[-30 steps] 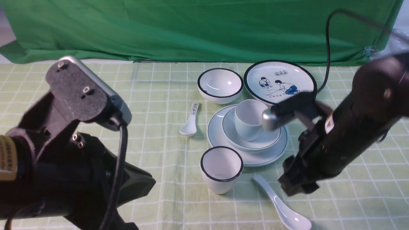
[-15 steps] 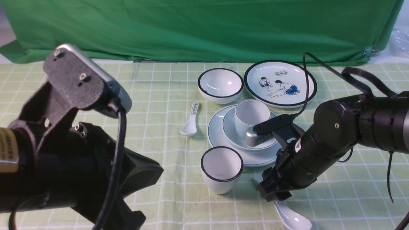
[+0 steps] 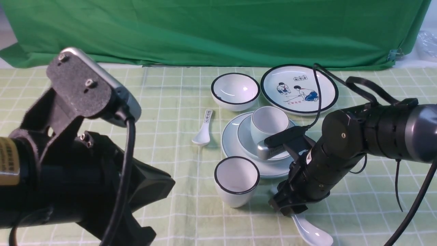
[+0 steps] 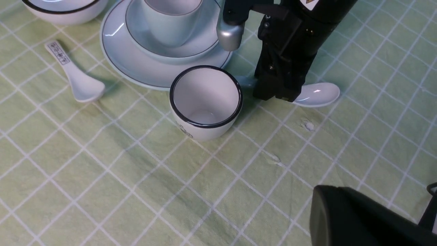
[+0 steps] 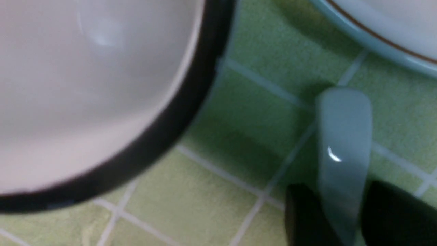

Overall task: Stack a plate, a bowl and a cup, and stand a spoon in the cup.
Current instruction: Use the right arm to grab a blue soup spoon, then use the right arm to put the blue soup spoon into the blue teacup in the middle

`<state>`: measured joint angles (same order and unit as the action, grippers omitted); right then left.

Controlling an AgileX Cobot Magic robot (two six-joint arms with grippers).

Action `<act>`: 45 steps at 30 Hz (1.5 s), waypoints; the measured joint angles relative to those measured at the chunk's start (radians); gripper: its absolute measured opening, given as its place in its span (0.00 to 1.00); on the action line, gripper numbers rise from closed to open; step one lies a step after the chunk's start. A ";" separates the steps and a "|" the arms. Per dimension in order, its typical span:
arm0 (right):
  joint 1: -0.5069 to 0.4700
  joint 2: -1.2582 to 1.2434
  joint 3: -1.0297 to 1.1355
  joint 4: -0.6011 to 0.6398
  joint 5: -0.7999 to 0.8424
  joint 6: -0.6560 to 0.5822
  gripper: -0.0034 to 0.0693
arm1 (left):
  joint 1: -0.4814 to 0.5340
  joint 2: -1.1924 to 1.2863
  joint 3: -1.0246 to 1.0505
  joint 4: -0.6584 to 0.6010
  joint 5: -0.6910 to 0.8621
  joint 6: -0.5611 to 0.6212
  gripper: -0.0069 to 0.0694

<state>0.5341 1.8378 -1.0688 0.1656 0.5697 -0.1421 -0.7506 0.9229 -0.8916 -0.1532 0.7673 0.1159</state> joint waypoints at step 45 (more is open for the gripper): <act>-0.013 0.038 0.027 -0.008 -1.182 0.046 0.30 | 0.000 0.000 0.000 0.004 -0.022 0.008 0.09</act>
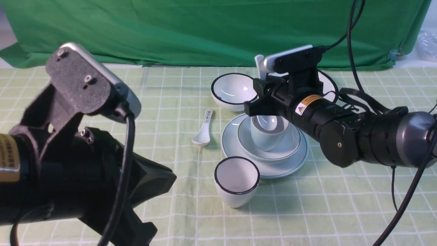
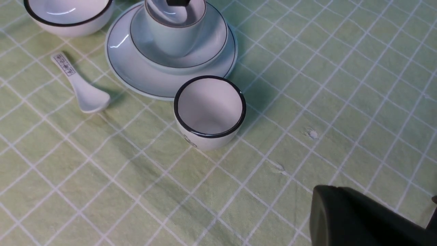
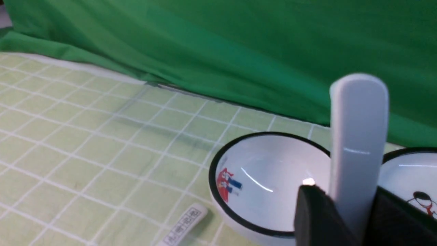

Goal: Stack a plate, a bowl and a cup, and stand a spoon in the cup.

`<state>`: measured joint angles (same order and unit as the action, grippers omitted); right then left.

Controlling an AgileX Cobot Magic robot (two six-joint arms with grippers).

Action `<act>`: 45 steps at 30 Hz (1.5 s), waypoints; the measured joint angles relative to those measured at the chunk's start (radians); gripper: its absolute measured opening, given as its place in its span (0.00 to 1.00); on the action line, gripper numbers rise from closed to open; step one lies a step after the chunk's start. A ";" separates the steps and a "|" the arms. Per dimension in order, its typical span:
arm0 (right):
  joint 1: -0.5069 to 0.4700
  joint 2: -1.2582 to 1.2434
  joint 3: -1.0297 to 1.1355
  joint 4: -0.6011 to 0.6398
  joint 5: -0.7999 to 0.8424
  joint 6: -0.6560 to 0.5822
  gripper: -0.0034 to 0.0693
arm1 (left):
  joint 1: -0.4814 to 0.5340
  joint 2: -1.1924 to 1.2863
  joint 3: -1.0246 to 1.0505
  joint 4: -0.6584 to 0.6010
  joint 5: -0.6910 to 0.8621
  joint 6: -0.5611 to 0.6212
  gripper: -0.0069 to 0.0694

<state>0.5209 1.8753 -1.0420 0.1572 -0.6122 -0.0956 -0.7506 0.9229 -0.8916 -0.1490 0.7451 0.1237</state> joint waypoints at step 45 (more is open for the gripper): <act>0.000 -1.164 0.439 -0.002 1.017 0.023 0.13 | 0.000 -0.746 0.896 0.122 -0.729 0.010 0.09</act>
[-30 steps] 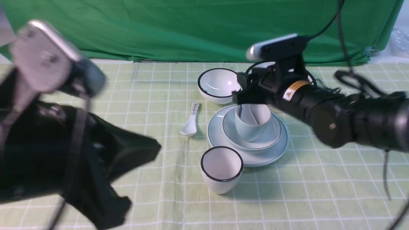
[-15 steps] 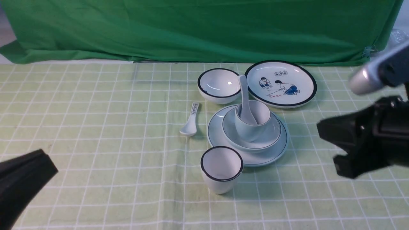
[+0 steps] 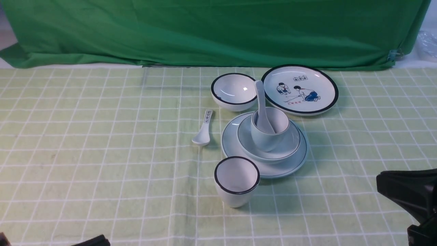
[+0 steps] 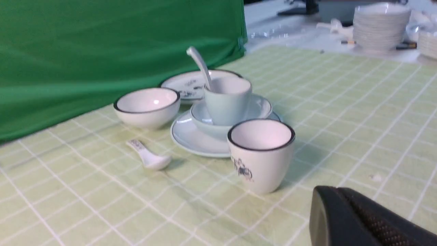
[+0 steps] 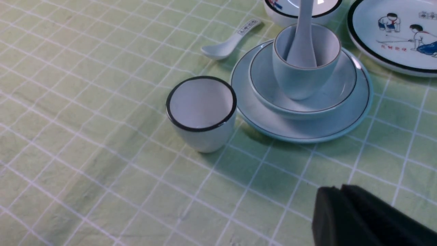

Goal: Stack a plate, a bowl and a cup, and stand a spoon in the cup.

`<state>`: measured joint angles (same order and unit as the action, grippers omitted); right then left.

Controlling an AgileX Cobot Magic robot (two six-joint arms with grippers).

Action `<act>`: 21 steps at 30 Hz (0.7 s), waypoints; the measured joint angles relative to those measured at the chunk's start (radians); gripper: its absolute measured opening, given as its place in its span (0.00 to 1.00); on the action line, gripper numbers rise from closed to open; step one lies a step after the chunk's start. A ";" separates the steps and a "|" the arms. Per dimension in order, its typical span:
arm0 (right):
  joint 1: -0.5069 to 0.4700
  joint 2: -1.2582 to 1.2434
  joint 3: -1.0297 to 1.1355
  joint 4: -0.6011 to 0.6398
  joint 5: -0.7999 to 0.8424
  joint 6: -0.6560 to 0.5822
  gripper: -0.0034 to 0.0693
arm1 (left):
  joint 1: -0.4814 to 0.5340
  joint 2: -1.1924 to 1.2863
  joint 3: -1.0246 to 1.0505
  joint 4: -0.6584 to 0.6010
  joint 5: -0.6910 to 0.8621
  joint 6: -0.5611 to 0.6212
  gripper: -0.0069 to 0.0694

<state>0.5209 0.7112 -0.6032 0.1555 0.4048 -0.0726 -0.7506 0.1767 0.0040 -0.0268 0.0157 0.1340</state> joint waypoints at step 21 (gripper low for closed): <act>-0.456 -0.680 0.542 -0.051 -0.148 -0.069 0.07 | 0.000 -0.002 0.003 0.001 0.181 0.000 0.09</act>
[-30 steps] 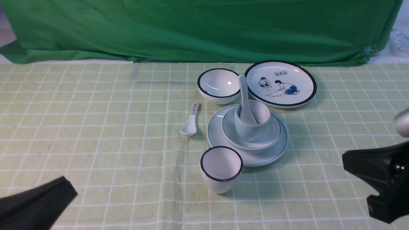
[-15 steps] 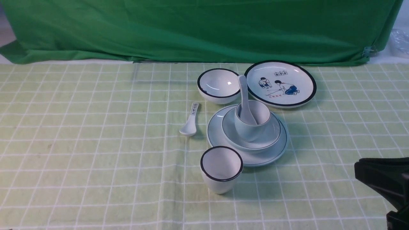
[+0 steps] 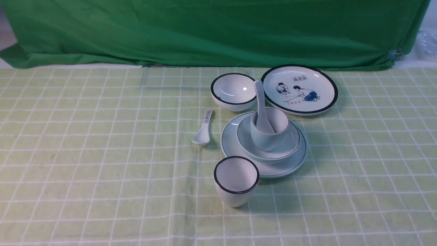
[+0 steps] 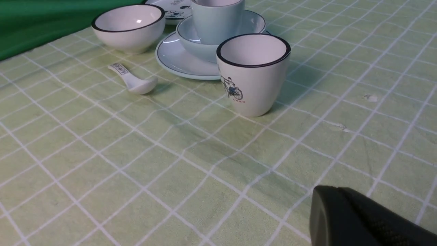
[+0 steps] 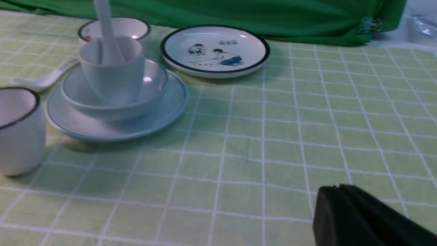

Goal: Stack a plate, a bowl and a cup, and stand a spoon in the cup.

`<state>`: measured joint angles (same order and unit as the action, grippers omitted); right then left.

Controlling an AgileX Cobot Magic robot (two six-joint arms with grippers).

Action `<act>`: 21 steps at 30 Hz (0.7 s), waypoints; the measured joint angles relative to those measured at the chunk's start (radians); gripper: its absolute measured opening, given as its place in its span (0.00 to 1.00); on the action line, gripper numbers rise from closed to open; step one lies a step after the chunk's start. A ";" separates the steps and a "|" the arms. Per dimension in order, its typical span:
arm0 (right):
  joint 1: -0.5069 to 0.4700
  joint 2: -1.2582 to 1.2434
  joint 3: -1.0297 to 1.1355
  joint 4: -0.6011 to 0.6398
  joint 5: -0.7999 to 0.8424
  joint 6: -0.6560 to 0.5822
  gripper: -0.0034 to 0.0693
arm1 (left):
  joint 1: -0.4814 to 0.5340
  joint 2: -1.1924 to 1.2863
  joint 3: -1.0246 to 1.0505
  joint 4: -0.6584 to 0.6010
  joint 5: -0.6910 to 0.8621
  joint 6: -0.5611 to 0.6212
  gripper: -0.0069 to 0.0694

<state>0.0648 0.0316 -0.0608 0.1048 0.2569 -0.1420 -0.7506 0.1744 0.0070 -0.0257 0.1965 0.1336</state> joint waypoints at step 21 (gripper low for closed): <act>-0.017 -0.030 0.068 -0.002 0.012 0.022 0.11 | 0.000 0.000 0.000 0.004 0.001 0.000 0.09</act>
<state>0.0476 0.0012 0.0069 0.1025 0.2687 -0.1200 -0.7506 0.1744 0.0070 -0.0219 0.1976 0.1340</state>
